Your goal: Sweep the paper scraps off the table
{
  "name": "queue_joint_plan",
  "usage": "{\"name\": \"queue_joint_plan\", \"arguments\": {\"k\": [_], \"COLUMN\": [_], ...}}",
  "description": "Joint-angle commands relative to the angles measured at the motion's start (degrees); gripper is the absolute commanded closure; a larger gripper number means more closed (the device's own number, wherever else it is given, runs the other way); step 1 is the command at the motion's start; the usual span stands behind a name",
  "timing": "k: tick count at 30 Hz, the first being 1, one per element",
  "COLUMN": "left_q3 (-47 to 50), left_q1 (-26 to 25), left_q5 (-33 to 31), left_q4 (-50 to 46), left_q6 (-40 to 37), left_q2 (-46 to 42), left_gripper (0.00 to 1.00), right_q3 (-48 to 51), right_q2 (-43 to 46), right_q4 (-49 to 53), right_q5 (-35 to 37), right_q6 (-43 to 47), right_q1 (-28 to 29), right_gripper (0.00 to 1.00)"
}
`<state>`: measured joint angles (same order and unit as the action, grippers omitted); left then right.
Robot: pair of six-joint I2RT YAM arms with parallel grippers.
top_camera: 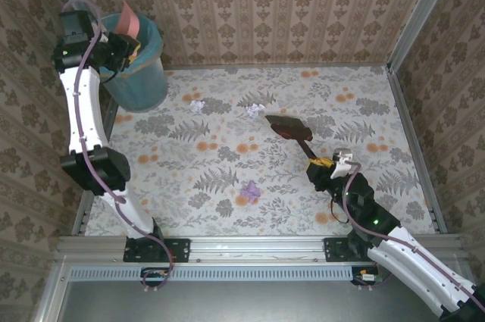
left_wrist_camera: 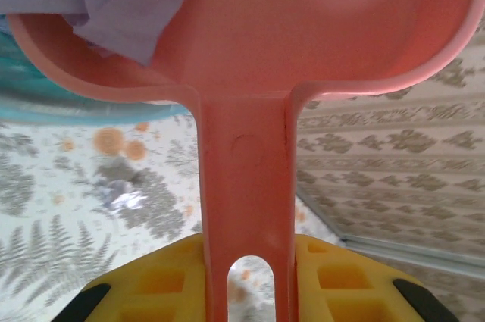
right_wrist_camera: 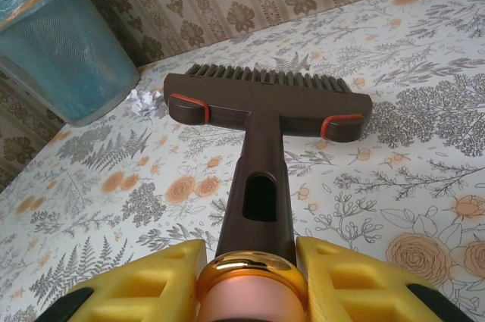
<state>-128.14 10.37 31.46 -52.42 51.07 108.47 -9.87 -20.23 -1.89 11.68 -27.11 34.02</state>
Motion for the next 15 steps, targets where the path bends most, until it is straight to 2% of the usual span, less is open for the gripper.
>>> {"name": "queue_joint_plan", "arguments": {"k": [1,10,15], "left_q3": [-5.05,-3.76,4.24], "left_q1": [1.23,1.76,1.75], "left_q5": [7.9,13.23,13.94], "left_q4": [6.44,16.71,28.19], "left_q6": [6.52,14.67,21.04], "left_q2": [2.11,6.15,3.19], "left_gripper": [1.0,1.0,1.0], "right_q3": [0.03,0.03,-0.15], "right_q2": [1.03,0.98,1.07], "right_q4": [-1.75,-1.73,-1.3], "right_q5": [1.57,2.03,2.62], "right_q6": [1.66,1.98,2.29], "right_q1": [0.35,0.35,0.41], "right_gripper": [1.0,1.0,1.0]}}
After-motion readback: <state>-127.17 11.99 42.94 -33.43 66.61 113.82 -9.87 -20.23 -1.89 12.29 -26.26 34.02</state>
